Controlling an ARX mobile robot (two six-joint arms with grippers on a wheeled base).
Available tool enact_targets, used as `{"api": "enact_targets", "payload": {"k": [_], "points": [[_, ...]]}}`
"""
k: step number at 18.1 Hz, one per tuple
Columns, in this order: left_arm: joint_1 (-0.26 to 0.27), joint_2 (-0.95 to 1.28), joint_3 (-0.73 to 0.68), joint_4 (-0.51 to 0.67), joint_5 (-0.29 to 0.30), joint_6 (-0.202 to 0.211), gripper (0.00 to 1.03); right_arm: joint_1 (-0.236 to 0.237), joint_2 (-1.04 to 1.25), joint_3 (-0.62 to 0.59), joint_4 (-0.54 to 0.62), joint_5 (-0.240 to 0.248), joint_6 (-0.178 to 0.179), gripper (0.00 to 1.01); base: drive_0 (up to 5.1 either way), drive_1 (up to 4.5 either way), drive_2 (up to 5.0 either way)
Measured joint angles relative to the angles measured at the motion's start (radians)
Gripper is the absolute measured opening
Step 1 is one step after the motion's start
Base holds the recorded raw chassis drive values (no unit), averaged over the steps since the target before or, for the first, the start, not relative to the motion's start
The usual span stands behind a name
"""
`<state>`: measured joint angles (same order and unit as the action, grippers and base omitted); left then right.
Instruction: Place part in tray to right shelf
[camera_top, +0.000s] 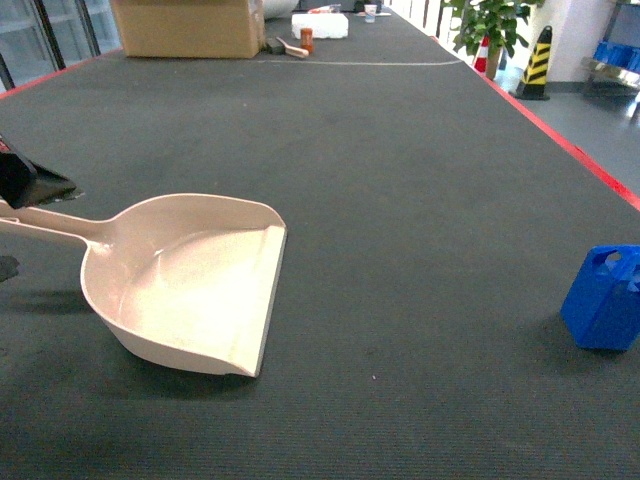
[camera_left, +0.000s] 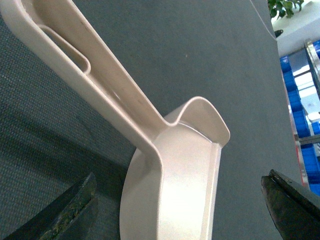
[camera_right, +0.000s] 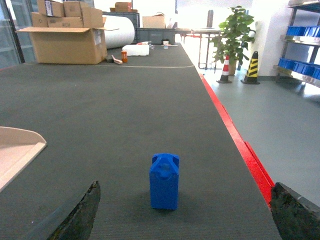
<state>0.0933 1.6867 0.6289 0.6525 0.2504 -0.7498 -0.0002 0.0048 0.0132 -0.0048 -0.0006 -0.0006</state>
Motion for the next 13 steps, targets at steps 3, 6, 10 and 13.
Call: {"api": "enact_targets", "payload": {"k": [3, 6, 10, 13], "points": [[0.030, 0.130, 0.099, 0.032, 0.030, -0.034, 0.98, 0.000, 0.000, 0.000, 0.000, 0.000, 0.000, 0.98, 0.0, 0.00, 0.0], [0.059, 0.257, 0.220, 0.035, 0.043, -0.056, 0.98, 0.000, 0.000, 0.000, 0.000, 0.000, 0.000, 0.98, 0.0, 0.00, 0.0], [0.069, 0.404, 0.360, 0.087, 0.079, -0.090, 0.96, 0.000, 0.000, 0.000, 0.000, 0.000, 0.000, 0.98, 0.0, 0.00, 0.0], [0.066, 0.412, 0.366, 0.178, 0.138, -0.174, 0.58, 0.000, 0.000, 0.000, 0.000, 0.000, 0.000, 0.98, 0.0, 0.00, 0.0]]}}
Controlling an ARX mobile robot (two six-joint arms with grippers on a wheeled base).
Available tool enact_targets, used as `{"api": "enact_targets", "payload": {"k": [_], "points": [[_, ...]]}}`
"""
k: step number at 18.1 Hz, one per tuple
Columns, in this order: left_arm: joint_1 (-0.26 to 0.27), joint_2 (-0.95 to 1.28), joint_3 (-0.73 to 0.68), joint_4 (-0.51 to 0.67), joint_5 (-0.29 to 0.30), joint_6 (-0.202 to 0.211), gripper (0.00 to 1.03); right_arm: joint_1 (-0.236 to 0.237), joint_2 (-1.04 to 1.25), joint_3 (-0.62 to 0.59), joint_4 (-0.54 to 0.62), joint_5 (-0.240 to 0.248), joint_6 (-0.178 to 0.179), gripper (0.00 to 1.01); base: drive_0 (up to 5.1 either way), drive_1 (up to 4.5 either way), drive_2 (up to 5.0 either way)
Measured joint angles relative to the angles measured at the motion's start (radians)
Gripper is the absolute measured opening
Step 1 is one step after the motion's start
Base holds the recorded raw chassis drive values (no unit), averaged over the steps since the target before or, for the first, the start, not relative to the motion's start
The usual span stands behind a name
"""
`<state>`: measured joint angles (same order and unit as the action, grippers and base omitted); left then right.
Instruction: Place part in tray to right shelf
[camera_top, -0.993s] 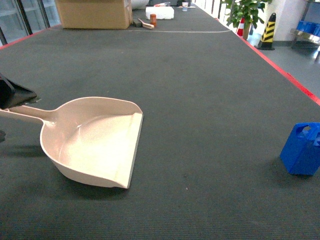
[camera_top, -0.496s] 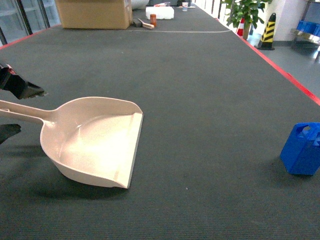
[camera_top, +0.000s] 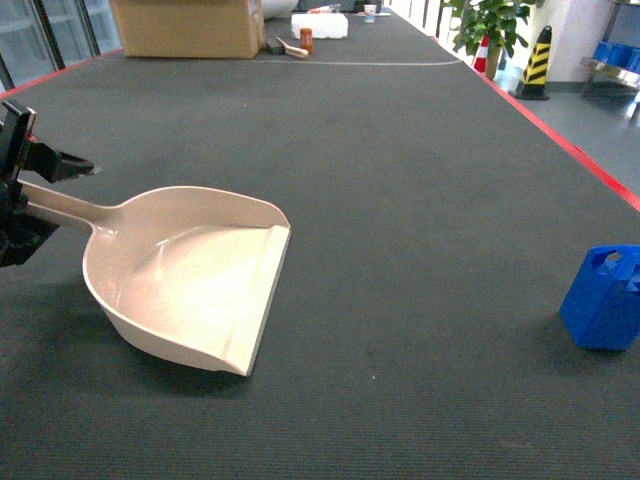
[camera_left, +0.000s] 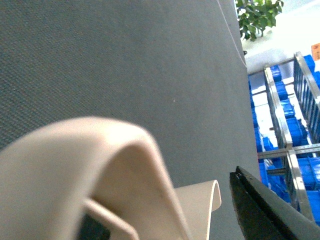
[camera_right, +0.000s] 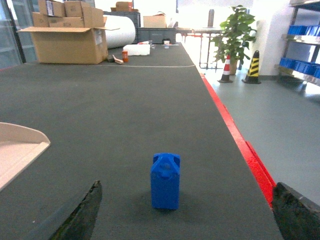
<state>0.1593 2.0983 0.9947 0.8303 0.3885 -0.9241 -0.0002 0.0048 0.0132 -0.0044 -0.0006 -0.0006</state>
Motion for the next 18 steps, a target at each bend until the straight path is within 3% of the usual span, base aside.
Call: {"api": "enact_targets", "payload": {"k": [3, 4, 7, 12, 14, 18], "points": [[-0.028, -0.004, -0.073, 0.109, 0.032, -0.064, 0.24, 0.000, 0.000, 0.000, 0.000, 0.000, 0.000, 0.98, 0.0, 0.00, 0.0], [-0.035, -0.021, -0.102, 0.145, 0.031, -0.103, 0.19, 0.000, 0.000, 0.000, 0.000, 0.000, 0.000, 0.98, 0.0, 0.00, 0.0], [-0.099, -0.140, -0.222, 0.226, 0.032, -0.169, 0.18, 0.000, 0.000, 0.000, 0.000, 0.000, 0.000, 0.98, 0.0, 0.00, 0.0], [-0.277, -0.450, -0.466, 0.330, 0.014, -0.261, 0.18, 0.000, 0.000, 0.000, 0.000, 0.000, 0.000, 0.98, 0.0, 0.00, 0.0], [-0.323, -0.508, -0.535, 0.363, -0.027, -0.272, 0.17, 0.000, 0.000, 0.000, 0.000, 0.000, 0.000, 0.98, 0.0, 0.00, 0.0], [-0.335, -0.507, -0.543, 0.340, -0.060, -0.272, 0.17, 0.000, 0.000, 0.000, 0.000, 0.000, 0.000, 0.98, 0.0, 0.00, 0.0]]}}
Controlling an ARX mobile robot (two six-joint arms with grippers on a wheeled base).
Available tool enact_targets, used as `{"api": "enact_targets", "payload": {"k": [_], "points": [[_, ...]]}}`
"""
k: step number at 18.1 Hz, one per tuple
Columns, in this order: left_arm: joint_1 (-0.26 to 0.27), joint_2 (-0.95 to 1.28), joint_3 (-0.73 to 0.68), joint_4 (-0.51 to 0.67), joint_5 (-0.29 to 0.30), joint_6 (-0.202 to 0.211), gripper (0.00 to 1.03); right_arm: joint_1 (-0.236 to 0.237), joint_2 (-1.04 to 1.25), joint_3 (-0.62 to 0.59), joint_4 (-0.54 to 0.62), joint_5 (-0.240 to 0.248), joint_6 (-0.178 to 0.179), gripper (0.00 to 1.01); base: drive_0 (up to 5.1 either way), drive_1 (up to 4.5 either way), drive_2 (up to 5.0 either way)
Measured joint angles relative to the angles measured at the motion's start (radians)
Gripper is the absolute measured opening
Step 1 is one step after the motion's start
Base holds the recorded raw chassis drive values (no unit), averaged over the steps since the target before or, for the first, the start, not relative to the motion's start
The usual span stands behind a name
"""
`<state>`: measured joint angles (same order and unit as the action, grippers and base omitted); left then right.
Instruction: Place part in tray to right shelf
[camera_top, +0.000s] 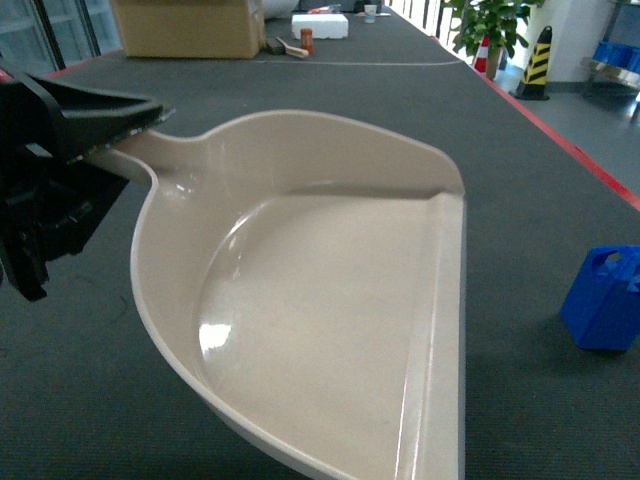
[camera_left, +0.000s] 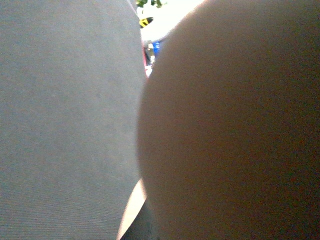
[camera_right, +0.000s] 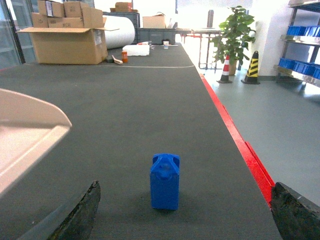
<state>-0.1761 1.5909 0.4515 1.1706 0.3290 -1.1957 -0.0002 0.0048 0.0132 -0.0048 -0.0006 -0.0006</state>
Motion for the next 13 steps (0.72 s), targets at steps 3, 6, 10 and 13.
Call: {"api": "enact_targets", "payload": {"k": [3, 6, 10, 13], "points": [[-0.003, 0.008, -0.006, 0.000, -0.024, 0.004, 0.17, 0.000, 0.000, 0.000, 0.000, 0.000, 0.000, 0.98, 0.0, 0.00, 0.0], [-0.002, 0.011, -0.007, 0.004, -0.034, 0.008, 0.17, 0.043, 0.049, 0.038, -0.122, 0.100, 0.018, 0.98, 0.0, 0.00, 0.0], [-0.001, 0.011, -0.007, 0.001, -0.032, 0.017, 0.17, 0.029, 0.665, 0.184, 0.181, 0.217, 0.060, 0.98, 0.0, 0.00, 0.0], [0.001, 0.011, -0.007, 0.002, -0.034, 0.018, 0.17, -0.002, 1.117, 0.330, 0.411, 0.119, 0.060, 0.98, 0.0, 0.00, 0.0]]}}
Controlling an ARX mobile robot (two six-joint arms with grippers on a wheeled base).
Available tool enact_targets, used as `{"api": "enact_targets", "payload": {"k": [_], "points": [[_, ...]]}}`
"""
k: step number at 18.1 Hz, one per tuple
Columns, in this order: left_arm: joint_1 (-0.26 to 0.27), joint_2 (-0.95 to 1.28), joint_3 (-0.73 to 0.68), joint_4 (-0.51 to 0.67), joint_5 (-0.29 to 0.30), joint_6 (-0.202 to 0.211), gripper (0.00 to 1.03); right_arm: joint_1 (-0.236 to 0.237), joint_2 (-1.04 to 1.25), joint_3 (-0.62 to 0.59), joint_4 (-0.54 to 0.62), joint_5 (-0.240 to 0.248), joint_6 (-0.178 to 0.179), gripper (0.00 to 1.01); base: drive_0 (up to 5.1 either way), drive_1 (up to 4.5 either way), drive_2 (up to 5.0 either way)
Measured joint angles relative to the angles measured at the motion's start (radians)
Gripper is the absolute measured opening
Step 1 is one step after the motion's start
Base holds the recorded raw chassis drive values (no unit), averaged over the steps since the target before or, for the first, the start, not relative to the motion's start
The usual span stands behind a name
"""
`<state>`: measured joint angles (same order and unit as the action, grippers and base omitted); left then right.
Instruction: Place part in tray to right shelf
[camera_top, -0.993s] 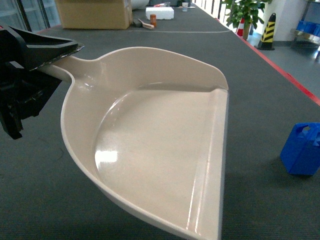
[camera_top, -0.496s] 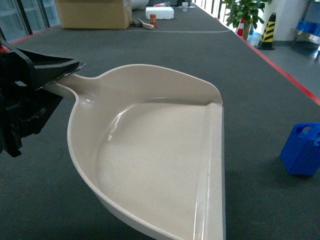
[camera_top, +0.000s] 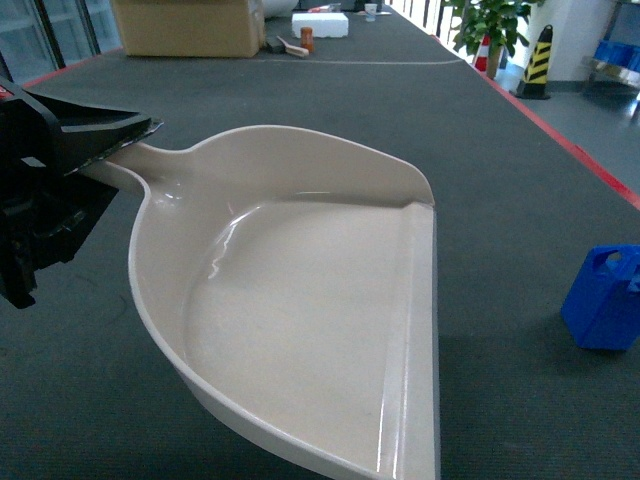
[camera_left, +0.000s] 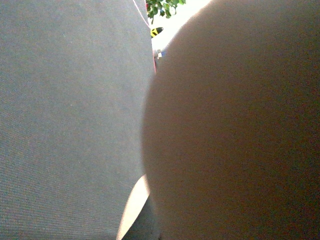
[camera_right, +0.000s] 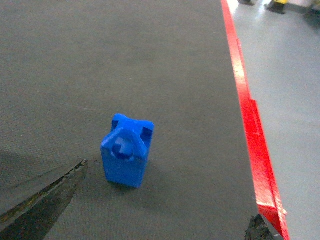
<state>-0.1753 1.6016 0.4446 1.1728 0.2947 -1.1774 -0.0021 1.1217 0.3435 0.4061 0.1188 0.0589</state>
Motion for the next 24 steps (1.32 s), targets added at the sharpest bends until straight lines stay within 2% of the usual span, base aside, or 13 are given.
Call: {"api": "enact_targets", "payload": {"k": [2, 7, 10, 14, 16, 18, 20, 22, 24], "points": [[0.000, 0.000, 0.000, 0.002, 0.001, -0.001, 0.17, -0.008, 0.253, 0.154, 0.030, -0.074, 0.000, 0.98, 0.0, 0.00, 0.0], [0.000, 0.000, 0.000, 0.001, 0.001, 0.000, 0.17, 0.044, 0.521, 0.382, -0.040, -0.043, -0.005, 0.98, 0.0, 0.00, 0.0], [0.000, 0.000, 0.000, 0.001, 0.001, 0.000, 0.17, 0.062, 0.600, 0.433, -0.061, 0.001, -0.006, 0.98, 0.0, 0.00, 0.0], [0.000, 0.000, 0.000, 0.001, 0.001, 0.000, 0.17, 0.067, 0.676, 0.439, -0.039, 0.010, 0.000, 0.63, 0.0, 0.00, 0.0], [0.000, 0.000, 0.000, 0.000, 0.001, 0.000, 0.17, 0.083, 0.602, 0.410, -0.064, 0.005, 0.002, 0.48, 0.0, 0.00, 0.0], [0.000, 0.000, 0.000, 0.001, 0.000, 0.000, 0.17, 0.142, 0.448, 0.397, -0.143, 0.006, 0.013, 0.46, 0.0, 0.00, 0.0], [-0.001, 0.000, 0.000, 0.001, 0.002, 0.000, 0.16, 0.247, 0.319, 0.442, -0.208, 0.006, 0.029, 0.46, 0.0, 0.00, 0.0], [-0.001, 0.000, 0.000, 0.001, 0.001, 0.000, 0.16, 0.362, 0.277, 0.514, -0.228, 0.004, 0.069, 0.46, 0.0, 0.00, 0.0], [-0.001, 0.000, 0.000, 0.001, -0.002, 0.000, 0.16, 0.487, 0.325, 0.602, -0.229, 0.012, 0.130, 0.46, 0.0, 0.00, 0.0]]}}
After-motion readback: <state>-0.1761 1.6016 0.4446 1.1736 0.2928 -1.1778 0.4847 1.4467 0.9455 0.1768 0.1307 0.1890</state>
